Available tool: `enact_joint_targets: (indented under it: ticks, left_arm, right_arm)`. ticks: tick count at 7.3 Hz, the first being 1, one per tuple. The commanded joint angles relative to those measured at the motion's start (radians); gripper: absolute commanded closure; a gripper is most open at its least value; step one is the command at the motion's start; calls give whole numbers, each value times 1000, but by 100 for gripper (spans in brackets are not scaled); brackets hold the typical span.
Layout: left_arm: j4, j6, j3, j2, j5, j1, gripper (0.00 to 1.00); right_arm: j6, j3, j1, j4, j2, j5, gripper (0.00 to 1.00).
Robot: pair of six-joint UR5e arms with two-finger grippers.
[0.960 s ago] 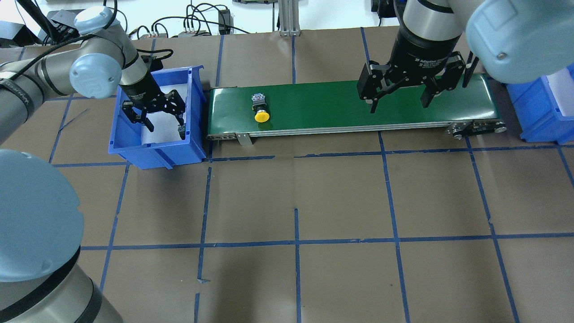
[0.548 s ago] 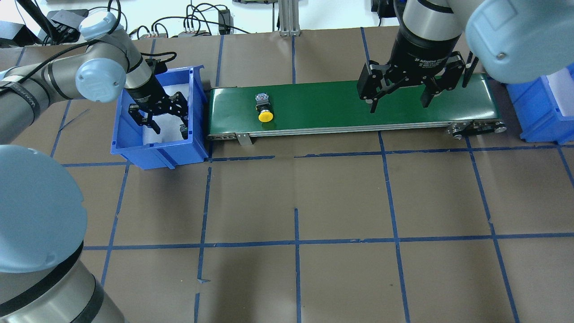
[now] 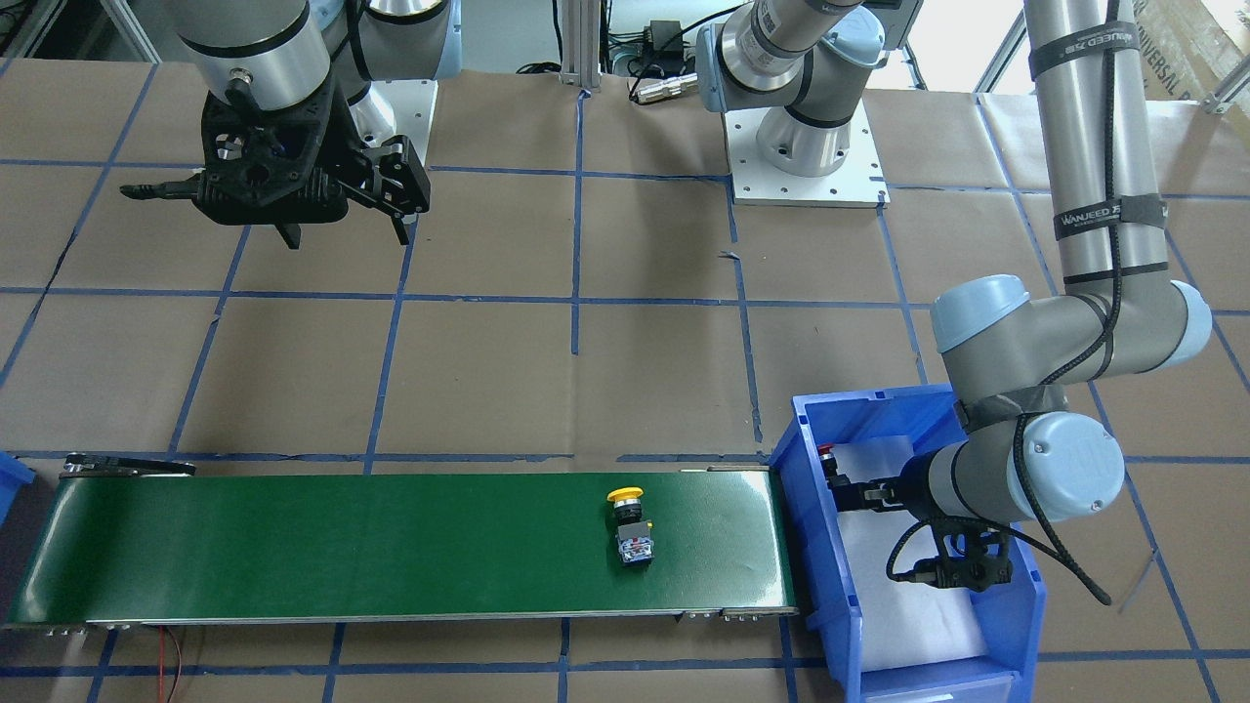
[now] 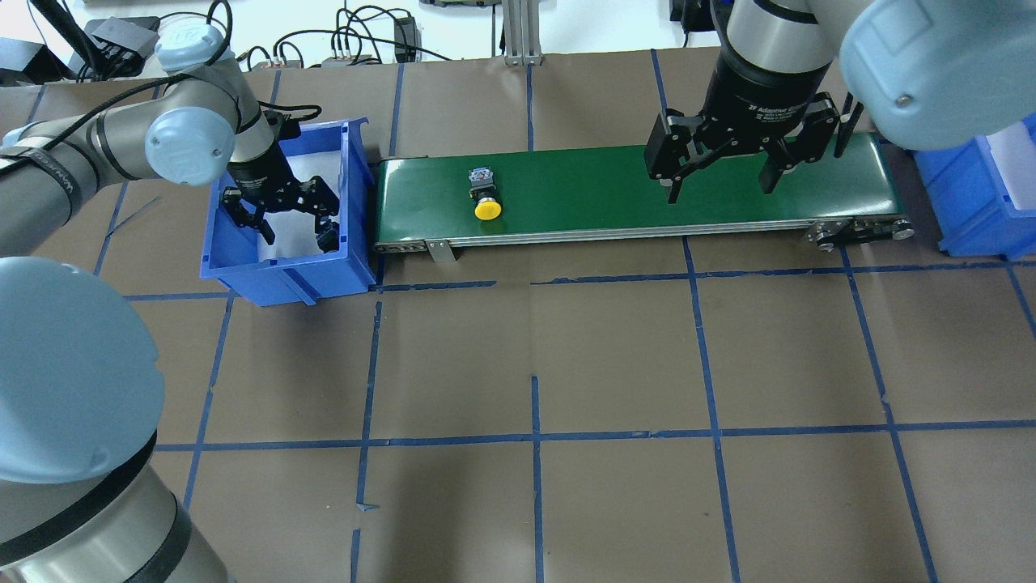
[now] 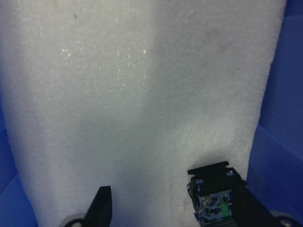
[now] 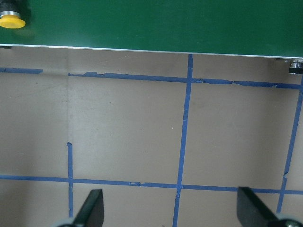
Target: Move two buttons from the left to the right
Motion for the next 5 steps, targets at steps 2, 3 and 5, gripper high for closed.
enact_joint_targets:
  ticks: [2, 3, 5]
  left_arm:
    - [-10, 12, 35, 3, 55, -2, 6]
    - [-44, 12, 71, 0, 58, -2, 3]
    - [-78, -9, 104, 0, 10, -7, 3]
  right_arm:
    - [0, 0, 0, 1, -2, 0, 0]
    - [0, 0, 0, 1, -2, 0, 0]
    - [0, 0, 0, 1, -2, 0, 0]
